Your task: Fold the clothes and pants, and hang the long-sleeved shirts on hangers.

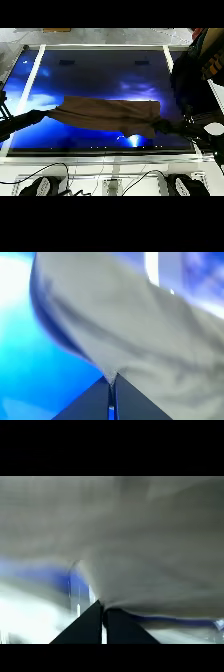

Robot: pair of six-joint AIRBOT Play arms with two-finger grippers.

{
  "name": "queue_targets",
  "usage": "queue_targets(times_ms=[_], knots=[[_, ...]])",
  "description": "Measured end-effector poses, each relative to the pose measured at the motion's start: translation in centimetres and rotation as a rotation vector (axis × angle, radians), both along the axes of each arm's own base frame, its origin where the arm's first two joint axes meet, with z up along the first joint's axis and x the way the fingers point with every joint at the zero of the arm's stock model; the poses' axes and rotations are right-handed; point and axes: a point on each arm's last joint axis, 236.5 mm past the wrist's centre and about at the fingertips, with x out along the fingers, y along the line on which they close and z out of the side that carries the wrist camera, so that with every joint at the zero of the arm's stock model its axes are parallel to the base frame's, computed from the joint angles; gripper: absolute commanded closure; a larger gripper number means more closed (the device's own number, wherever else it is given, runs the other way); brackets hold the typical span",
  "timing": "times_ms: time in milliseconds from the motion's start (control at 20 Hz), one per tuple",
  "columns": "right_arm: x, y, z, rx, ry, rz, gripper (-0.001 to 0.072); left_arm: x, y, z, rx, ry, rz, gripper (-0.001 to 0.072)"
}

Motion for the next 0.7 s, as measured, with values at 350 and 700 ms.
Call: queue_targets(times_ms=[350,700], knots=[[8.3,-7.2,-0.4,0.067,-0.047,-0.497,0.0693,6.1,-3.1,-3.6,-0.053,0.002,0.087,0.0691],[13.6,-10.7,-5.9,0.097,0.071,-0.68,0.0693,12.2,-6.4,-10.8,-0.15,0.103,0.237,0.0689]])
